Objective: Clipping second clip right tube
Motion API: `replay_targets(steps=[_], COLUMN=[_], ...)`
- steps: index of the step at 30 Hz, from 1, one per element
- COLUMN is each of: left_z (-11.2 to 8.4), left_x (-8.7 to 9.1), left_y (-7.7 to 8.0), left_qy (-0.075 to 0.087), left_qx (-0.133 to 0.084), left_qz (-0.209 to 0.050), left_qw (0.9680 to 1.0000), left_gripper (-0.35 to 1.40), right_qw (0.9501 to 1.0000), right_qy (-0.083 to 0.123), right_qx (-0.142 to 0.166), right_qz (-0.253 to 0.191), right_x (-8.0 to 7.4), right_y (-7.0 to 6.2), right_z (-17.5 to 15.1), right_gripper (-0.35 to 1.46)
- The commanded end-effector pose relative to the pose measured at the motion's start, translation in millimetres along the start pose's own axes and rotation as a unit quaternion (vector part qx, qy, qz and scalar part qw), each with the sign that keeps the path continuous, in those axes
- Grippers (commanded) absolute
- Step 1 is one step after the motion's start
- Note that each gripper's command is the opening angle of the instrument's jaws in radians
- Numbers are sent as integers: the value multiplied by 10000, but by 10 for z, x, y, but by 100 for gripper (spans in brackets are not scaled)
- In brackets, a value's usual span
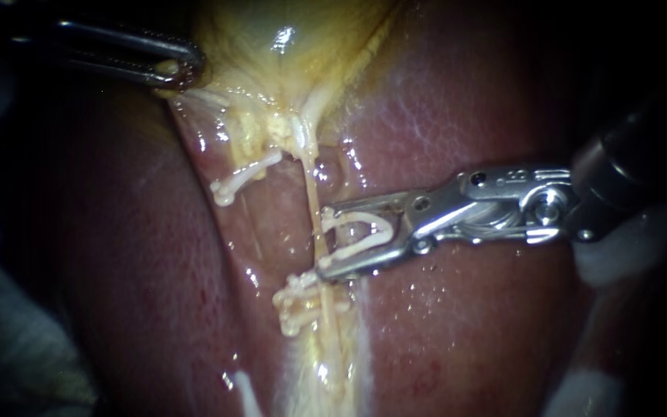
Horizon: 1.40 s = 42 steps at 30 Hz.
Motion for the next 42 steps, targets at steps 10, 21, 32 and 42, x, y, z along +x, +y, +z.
replay_targets(steps=[10, 21, 32, 42], left_z=[0, 0, 0, 0], left_x=[0, 0, -1, -1], left_y=[1, 1, 1, 1], left_qy=[2, 2, 1, 2], left_qx=[8, 8, 7, 7], left_qz=[-2, -1, -1, -1], left_qw=[10000, 10000, 10000, 10000], left_gripper=[-35, -35, -35, -35], right_qw=[9987, 9912, 9889, 9877], right_qy=[281, 771, 851, 845], right_qx=[369, 1004, 1142, 1162], right_qz=[202, 386, 419, 621], right_x=[3, 17, 30, 28], right_y=[-2, -27, -37, -38], right_z=[19, 16, 11, 7], right_gripper=[48, 46, 40, 20])
